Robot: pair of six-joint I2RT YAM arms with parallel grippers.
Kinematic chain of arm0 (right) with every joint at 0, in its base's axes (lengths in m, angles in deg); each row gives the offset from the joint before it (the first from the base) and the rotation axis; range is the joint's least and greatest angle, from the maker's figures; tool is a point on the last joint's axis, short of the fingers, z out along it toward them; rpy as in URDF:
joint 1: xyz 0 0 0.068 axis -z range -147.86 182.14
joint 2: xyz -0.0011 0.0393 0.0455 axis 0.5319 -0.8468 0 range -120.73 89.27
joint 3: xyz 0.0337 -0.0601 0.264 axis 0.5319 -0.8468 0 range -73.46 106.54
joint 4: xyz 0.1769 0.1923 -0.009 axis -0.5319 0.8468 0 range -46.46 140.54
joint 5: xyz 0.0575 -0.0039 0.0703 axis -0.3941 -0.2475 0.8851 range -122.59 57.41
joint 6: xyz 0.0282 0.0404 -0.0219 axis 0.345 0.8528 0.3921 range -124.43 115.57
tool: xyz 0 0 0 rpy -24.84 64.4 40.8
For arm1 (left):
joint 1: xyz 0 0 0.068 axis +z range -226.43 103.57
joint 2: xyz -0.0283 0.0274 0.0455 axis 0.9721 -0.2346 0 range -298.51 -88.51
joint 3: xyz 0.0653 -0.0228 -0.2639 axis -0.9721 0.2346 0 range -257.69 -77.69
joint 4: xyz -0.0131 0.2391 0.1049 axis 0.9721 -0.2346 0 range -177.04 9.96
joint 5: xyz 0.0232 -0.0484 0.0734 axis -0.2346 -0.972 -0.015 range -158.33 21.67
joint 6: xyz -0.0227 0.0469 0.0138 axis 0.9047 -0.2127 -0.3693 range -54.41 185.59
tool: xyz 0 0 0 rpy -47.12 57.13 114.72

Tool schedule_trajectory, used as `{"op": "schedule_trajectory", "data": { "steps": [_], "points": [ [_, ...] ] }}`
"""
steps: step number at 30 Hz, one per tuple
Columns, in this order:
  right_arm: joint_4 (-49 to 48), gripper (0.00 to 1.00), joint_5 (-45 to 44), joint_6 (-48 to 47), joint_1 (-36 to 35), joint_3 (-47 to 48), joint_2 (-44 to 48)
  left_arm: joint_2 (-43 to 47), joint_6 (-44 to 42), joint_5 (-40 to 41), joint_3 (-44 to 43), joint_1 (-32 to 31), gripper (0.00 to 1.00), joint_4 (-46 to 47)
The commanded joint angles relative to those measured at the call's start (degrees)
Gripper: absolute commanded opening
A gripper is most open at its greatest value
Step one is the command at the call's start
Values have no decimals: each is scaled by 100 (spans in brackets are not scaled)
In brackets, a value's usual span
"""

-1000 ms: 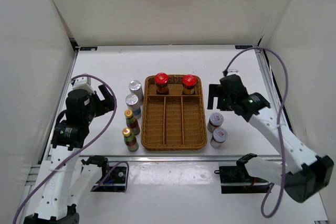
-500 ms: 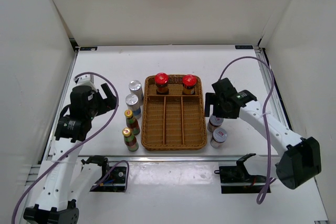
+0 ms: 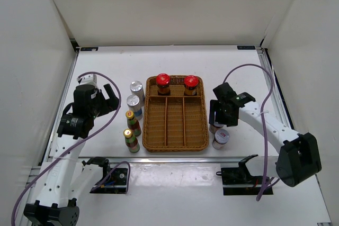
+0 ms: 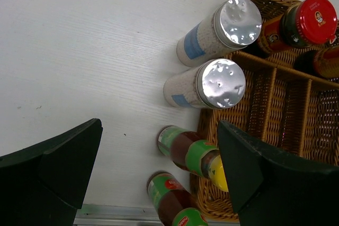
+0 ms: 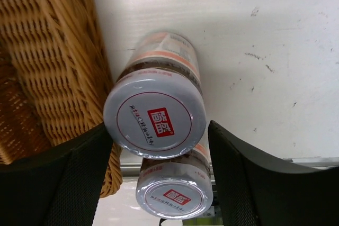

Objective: Organize the condiment bottles

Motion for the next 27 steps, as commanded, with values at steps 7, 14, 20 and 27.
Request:
{"op": "schedule_trajectory", "data": {
  "steps": [7, 14, 20, 27],
  "points": [
    [-440, 65, -140, -93, 298, -278, -492, 59, 75, 465, -43, -26, 100, -203],
    [-925, 34, -94, 118, 298, -463, -45, -47, 128, 580, -43, -149, 100, -274],
    [-363, 5, -701, -39, 88, 658, 790, -170, 128, 528, -43, -149, 100, -221],
    [156, 1, -1211, -215, -1044, 1925, 730, -47, 128, 527, -43, -149, 100, -160]
  ]
}}
